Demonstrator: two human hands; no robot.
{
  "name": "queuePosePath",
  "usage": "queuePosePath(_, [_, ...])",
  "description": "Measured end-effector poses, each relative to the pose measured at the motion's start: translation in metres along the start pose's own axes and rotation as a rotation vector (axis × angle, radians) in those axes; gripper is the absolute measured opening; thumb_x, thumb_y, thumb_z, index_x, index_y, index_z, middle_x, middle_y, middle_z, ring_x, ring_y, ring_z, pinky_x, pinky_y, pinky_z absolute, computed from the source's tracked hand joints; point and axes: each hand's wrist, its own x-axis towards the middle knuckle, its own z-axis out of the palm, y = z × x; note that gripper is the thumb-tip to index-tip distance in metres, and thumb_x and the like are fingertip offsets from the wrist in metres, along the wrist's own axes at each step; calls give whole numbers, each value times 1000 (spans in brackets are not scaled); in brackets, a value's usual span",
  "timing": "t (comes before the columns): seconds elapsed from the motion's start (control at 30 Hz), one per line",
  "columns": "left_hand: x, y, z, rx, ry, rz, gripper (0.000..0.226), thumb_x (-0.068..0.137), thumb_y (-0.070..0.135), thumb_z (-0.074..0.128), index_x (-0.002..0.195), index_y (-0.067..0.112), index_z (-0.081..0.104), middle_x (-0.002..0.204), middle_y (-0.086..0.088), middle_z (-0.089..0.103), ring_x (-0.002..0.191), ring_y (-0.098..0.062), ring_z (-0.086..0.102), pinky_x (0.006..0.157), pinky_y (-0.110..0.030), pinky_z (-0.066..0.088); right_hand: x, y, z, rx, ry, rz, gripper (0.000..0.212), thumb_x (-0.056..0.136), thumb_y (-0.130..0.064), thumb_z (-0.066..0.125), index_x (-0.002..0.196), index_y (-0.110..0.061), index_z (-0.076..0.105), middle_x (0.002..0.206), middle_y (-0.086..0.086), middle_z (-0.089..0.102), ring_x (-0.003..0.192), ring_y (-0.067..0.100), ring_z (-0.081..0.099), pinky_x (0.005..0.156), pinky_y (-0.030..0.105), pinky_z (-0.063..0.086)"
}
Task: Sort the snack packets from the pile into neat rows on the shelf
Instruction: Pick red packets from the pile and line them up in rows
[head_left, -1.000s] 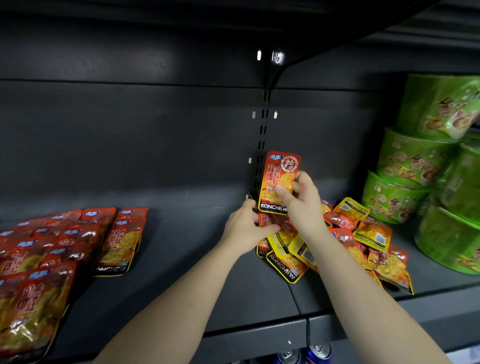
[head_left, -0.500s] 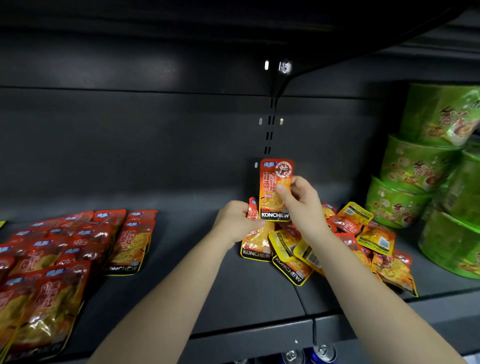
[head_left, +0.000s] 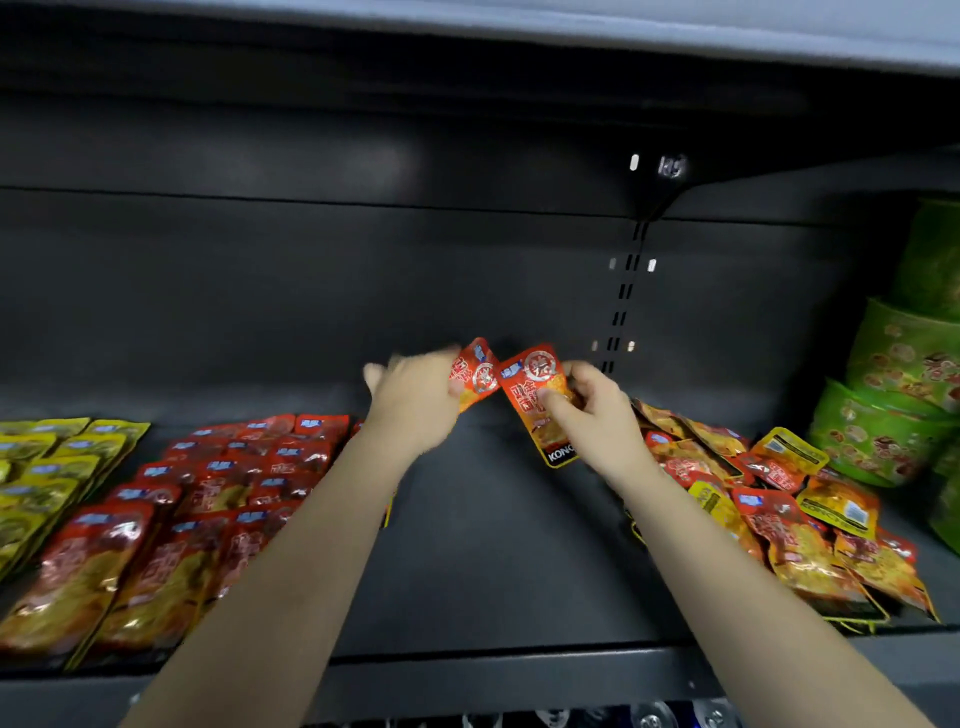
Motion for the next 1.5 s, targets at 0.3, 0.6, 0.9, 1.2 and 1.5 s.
queuePosePath(0.3, [-14, -62, -31, 235, 78, 37, 31, 84, 6, 50, 111, 21, 53, 111, -3, 62, 110, -31, 53, 93, -41, 26, 0, -34, 65, 7, -110, 86, 15, 90, -33, 63, 101, -23, 59, 90, -9, 69, 82, 3, 64, 68, 16, 48])
queuePosePath(0.6, [-17, -100, -43, 199, 114, -6, 26, 86, 6, 52, 108, 19, 51, 108, -4, 61, 107, -31, 52, 93, -41, 25, -18, -54, 122, 278, -345, 323, 20, 85, -15, 71, 91, -16, 52, 93, 9, 71, 80, 21, 71, 76, 37, 58])
queuePosePath(0.9, [-20, -113, -49, 116, 101, 0, 19, 88, 6, 51, 100, 21, 47, 101, -3, 61, 104, -29, 54, 95, -41, 24, -35, -48, 148, 141, -375, 337, 19, 84, -13, 73, 88, -15, 54, 89, 8, 65, 70, 14, 62, 53, 23, 47])
queuePosePath(1.2, [-25, -111, -49, 127, 57, 14, 23, 90, 10, 52, 112, 18, 52, 108, -4, 62, 107, -28, 54, 99, -41, 24, -39, -49, 144, -165, -309, 222, 40, 75, -27, 81, 88, -14, 45, 81, -12, 54, 72, 5, 52, 59, 22, 37])
queuePosePath(1.5, [-32, -115, -63, -182, 54, 4, 15, 96, 28, 54, 109, 19, 55, 107, 1, 65, 105, -24, 58, 101, -41, 32, -40, -46, 138, -143, -171, 139, 33, 85, -38, 68, 91, -14, 46, 79, -6, 53, 68, 8, 47, 60, 24, 38])
